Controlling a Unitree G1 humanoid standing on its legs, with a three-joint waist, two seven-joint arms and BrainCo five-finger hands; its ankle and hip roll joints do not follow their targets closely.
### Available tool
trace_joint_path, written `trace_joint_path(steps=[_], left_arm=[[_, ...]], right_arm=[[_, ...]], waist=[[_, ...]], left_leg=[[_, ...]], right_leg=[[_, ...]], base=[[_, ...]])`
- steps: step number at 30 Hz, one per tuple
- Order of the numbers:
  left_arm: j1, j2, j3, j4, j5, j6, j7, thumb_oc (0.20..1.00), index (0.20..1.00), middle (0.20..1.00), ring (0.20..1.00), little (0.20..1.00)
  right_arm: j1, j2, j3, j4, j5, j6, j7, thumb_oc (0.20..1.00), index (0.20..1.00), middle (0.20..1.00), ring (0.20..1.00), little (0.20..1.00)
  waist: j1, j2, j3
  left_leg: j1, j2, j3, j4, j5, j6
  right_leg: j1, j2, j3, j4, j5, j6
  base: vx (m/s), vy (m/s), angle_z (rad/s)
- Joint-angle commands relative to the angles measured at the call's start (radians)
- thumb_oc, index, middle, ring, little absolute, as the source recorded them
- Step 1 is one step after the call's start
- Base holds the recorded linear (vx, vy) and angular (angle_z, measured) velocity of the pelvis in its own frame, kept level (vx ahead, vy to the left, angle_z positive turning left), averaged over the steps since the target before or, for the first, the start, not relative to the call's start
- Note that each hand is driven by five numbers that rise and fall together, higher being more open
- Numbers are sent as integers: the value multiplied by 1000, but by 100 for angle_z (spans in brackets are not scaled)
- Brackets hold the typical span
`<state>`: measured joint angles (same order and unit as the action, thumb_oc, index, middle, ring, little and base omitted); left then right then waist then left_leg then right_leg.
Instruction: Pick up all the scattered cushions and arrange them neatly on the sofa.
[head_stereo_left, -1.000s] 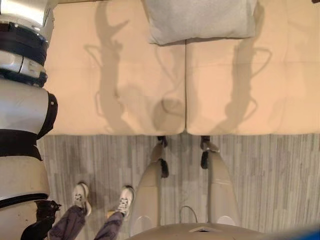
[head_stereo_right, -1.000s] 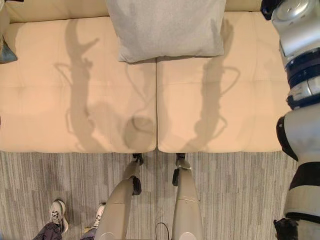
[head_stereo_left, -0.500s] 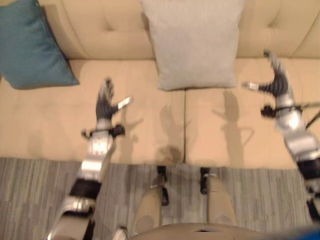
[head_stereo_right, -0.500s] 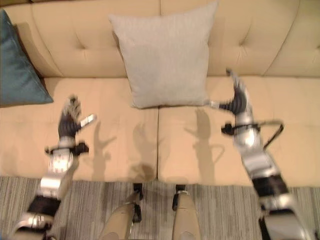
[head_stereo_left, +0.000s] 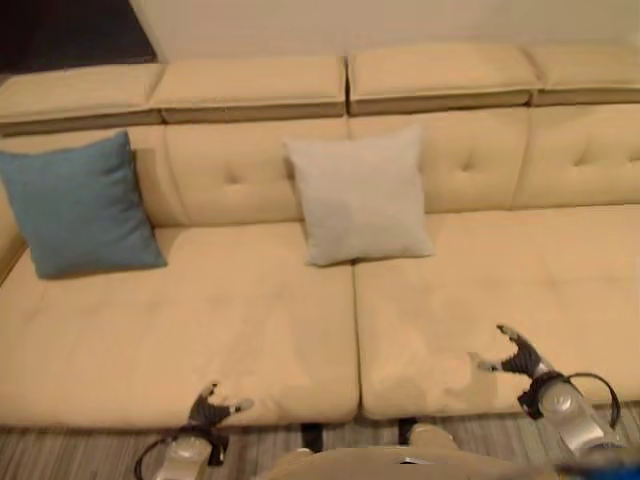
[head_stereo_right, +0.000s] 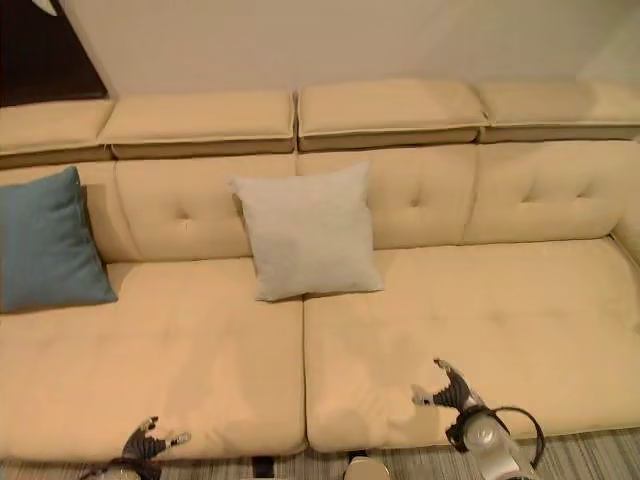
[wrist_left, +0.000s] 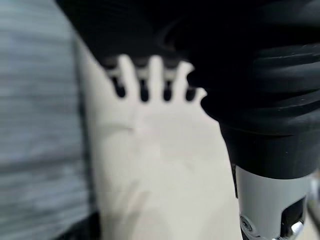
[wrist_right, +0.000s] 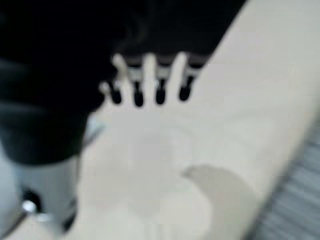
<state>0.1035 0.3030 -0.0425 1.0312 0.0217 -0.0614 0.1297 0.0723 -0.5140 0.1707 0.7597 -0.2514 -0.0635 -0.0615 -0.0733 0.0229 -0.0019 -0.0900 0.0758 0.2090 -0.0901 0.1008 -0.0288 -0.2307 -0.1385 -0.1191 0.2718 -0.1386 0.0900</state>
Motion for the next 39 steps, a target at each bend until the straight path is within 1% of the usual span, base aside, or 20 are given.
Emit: trace_joint_path(steps=[1,6,11,15,16,17,18,19,20,21,22,24,25,27,31,33,35,36,37,39], left_arm=[[-35,38,15,29,31,-5,2,1000,1000,1000,1000,1000],[-25,25,6,118,45,11,2,1000,1000,1000,1000,1000],[-23,19,-6,129,38,13,3,1000,1000,1000,1000,1000],[-28,19,-22,126,44,16,1,1000,1000,1000,1000,1000],[-32,19,-28,128,48,20,-1,1000,1000,1000,1000,1000],[-37,15,-30,134,46,21,0,1000,1000,1000,1000,1000],[-38,15,-30,134,46,21,0,1000,1000,1000,1000,1000],[-53,5,-37,145,42,20,-2,1000,1000,1000,1000,1000],[-54,5,-37,145,42,20,-2,1000,1000,1000,1000,1000],[-69,-3,-38,141,25,19,-4,1000,1000,1000,1000,1000],[-74,-7,-44,136,10,13,-1,1000,1000,1000,1000,1000],[-86,-7,-58,137,5,11,0,1000,1000,1000,1000,1000],[-87,-7,-58,138,5,10,0,1000,1000,1000,1000,1000],[-99,3,-61,142,6,9,1,1000,1000,1000,1000,1000],[-118,34,-47,150,16,11,18,1000,1000,1000,1000,1000],[-123,44,-44,151,18,13,19,1000,1000,1000,1000,1000],[-120,48,-42,161,22,19,15,1000,1000,1000,1000,1000],[-110,46,-36,169,13,24,13,1000,1000,1000,1000,1000],[-110,47,-36,169,13,24,13,1000,1000,1000,1000,1000],[-92,43,-22,181,6,28,9,1000,1000,1000,1000,1000]], right_arm=[[-37,40,5,42,13,-13,-21,1000,1000,1000,1000,1000],[-12,81,-13,194,46,11,-26,1000,1000,1000,1000,1000],[-5,90,-22,227,73,14,-30,1000,1000,1000,1000,1000],[3,90,-20,272,80,15,-40,1000,1000,1000,1000,1000],[-6,85,-14,282,77,18,-42,1000,1000,1000,1000,1000],[-17,82,-5,300,73,21,-45,1000,1000,1000,1000,1000],[-18,82,-5,300,73,21,-45,1000,1000,1000,1000,1000],[-29,81,-4,323,76,24,-51,1000,1000,1000,1000,1000],[-30,81,-4,323,76,24,-51,1000,1000,1000,1000,1000],[-43,76,-15,326,86,32,-54,1000,1000,1000,1000,1000],[-52,77,-15,342,88,39,-53,1000,1000,1000,1000,1000],[-62,79,-14,376,84,46,-56,1000,1000,1000,1000,1000],[-62,79,-14,376,84,46,-56,1000,1000,1000,1000,1000],[-69,94,-12,388,72,58,-49,1000,1000,1000,1000,1000],[-100,128,12,421,40,84,-53,1000,1000,1000,1000,1000],[-118,131,24,426,37,88,-55,1000,1000,1000,1000,1000],[-122,135,32,432,38,86,-58,1000,1000,1000,1000,1000],[-131,138,39,437,39,84,-58,1000,1000,1000,1000,1000],[-131,138,39,437,39,84,-58,1000,1000,1000,1000,1000],[-135,141,38,434,43,79,-60,1000,1000,1000,1000,1000]], waist=[[-9,-64,16],[-22,-61,16],[-32,-60,35],[-41,-68,49],[-38,-76,59],[-31,-86,74],[-32,-86,72],[-29,-105,85],[-31,-106,83],[-42,-112,83],[-49,-108,77],[-59,-102,76],[-58,-102,77],[-64,-108,79],[-44,-125,109],[-25,-116,129],[-4,-105,131],[20,-90,122],[20,-91,121],[47,-82,96]], left_leg=[[84,41,47,29,-62,-81],[118,61,48,22,-60,-84],[104,87,36,36,-42,-97],[39,121,37,114,-23,-115],[21,117,19,169,-46,-111],[12,102,-14,222,-80,-106],[8,101,-15,222,-78,-105],[2,51,-72,326,-153,-92],[-2,50,-73,325,-150,-91],[12,21,-102,387,-189,-84],[46,-18,-161,361,-210,-74],[83,-34,-167,285,-246,-58],[85,-34,-165,283,-245,-58],[113,-55,-153,212,-265,-35],[115,-84,-115,167,-241,-8],[102,-81,-104,150,-213,8],[90,-79,-89,133,-189,21],[86,-66,-67,110,-167,32],[84,-67,-67,109,-165,32],[79,-56,-29,78,-135,35]], right_leg=[[176,-34,-28,-299,175,86],[196,-18,-19,-258,134,73],[200,9,3,-245,107,49],[212,36,4,-283,100,30],[209,36,11,-289,109,27],[205,30,17,-289,120,25],[202,30,16,-289,121,25],[181,15,24,-286,152,25],[178,14,23,-287,153,25],[142,10,43,-281,179,30],[112,18,71,-269,198,32],[85,11,81,-257,211,48],[85,11,82,-257,211,48],[43,-7,100,-258,260,74],[-28,-43,69,-279,353,133],[-30,-41,33,-246,305,125],[-6,-44,1,-163,258,98],[29,-49,-36,-68,203,73],[27,-49,-36,-69,204,73],[109,-41,-69,-19,139,61]], base=[[-16,-31,-6],[-21,-63,-1],[-96,-118,1],[-151,-93,18],[-217,-47,26],[-166,-21,15],[-240,10,-2],[-165,20,-5],[-282,106,-1],[-199,222,2],[-193,221,-3],[-122,219,-40],[-143,233,-40],[-178,211,-12],[-268,190,-70],[-345,154,-94],[-357,141,-72],[-247,91,-74],[-223,76,-83],[-168,37,-73]])
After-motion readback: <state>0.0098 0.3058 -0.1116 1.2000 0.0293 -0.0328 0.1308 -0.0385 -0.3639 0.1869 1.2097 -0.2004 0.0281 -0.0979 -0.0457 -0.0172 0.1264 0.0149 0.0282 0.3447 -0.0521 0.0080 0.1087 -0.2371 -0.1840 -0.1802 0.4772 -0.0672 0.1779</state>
